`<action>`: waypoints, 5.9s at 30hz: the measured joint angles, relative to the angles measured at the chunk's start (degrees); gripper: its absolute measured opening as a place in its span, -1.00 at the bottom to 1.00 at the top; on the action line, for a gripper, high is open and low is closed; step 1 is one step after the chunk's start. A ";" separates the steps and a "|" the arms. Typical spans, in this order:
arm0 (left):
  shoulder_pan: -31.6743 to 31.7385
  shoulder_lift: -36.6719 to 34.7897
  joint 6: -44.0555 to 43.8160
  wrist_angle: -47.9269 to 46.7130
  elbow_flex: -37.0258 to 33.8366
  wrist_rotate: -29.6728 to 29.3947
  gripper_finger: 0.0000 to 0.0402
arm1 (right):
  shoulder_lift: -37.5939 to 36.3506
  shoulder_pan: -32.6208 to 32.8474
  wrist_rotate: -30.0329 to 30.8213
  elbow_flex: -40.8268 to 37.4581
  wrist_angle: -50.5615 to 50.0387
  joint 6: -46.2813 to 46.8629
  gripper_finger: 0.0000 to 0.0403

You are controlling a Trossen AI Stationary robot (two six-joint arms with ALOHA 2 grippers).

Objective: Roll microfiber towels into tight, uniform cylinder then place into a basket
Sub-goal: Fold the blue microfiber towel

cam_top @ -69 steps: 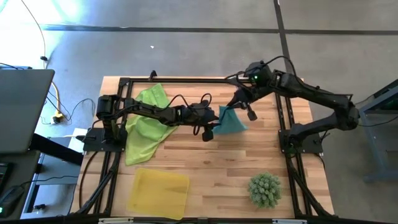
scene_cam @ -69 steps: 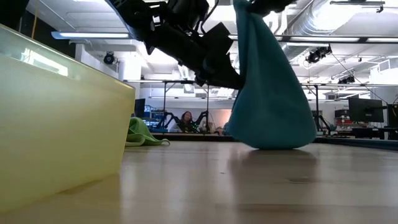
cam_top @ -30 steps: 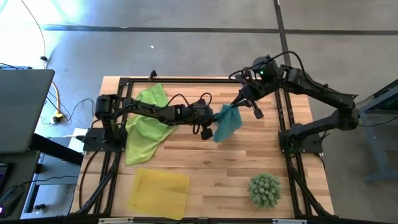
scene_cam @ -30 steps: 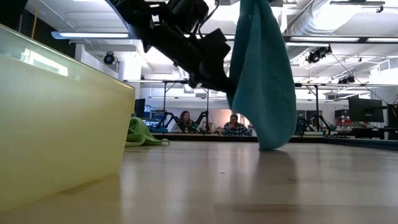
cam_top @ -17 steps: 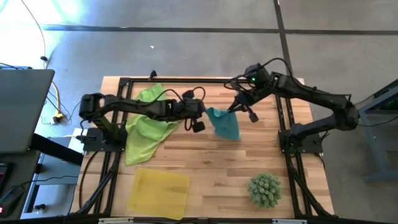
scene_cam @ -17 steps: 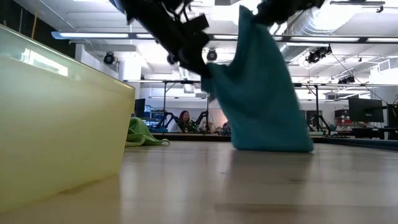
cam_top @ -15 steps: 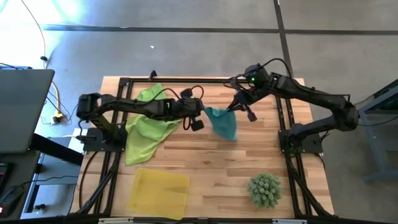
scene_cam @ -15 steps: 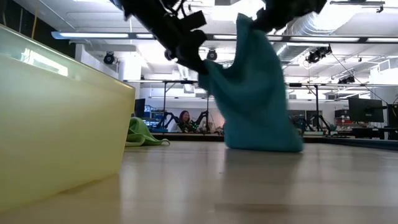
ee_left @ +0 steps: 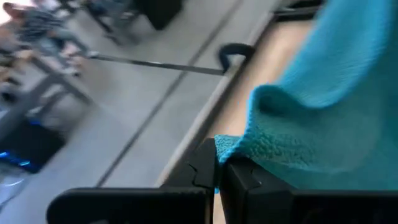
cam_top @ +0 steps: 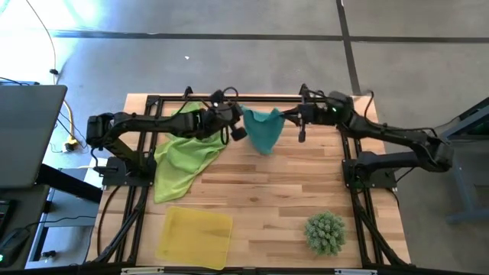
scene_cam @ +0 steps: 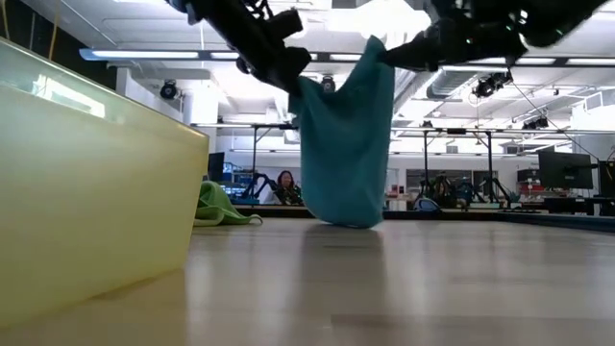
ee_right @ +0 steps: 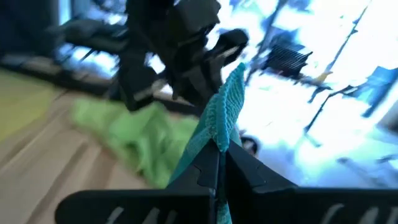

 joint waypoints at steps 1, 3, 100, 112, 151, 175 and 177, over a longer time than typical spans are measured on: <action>0.34 0.00 0.44 1.29 0.00 -1.07 -1.00 | -0.83 0.22 1.75 -2.40 4.25 1.45 -1.00; 0.98 0.00 1.93 4.65 0.00 -2.65 -1.00 | -2.44 0.66 5.51 -6.75 12.06 3.68 -1.00; 1.04 6.80 -18.20 -8.20 -0.92 6.69 -1.00 | 42.92 16.12 22.10 2.38 9.23 10.16 -0.96; 0.91 6.80 -20.34 -10.23 -0.92 9.34 -1.00 | 41.15 16.22 14.17 2.39 -1.02 18.71 -0.68; 5.67 5.55 4.22 -10.43 16.22 0.04 -1.00 | -0.79 4.69 46.32 5.61 -22.57 -5.17 -1.00; -6.87 18.42 -12.05 -33.45 22.52 15.62 -1.00 | -0.59 15.02 27.10 5.89 -52.95 17.61 -1.00; -7.96 20.10 -11.67 -33.35 22.68 14.24 -1.00 | -0.59 16.84 27.04 3.61 -51.93 17.62 -1.00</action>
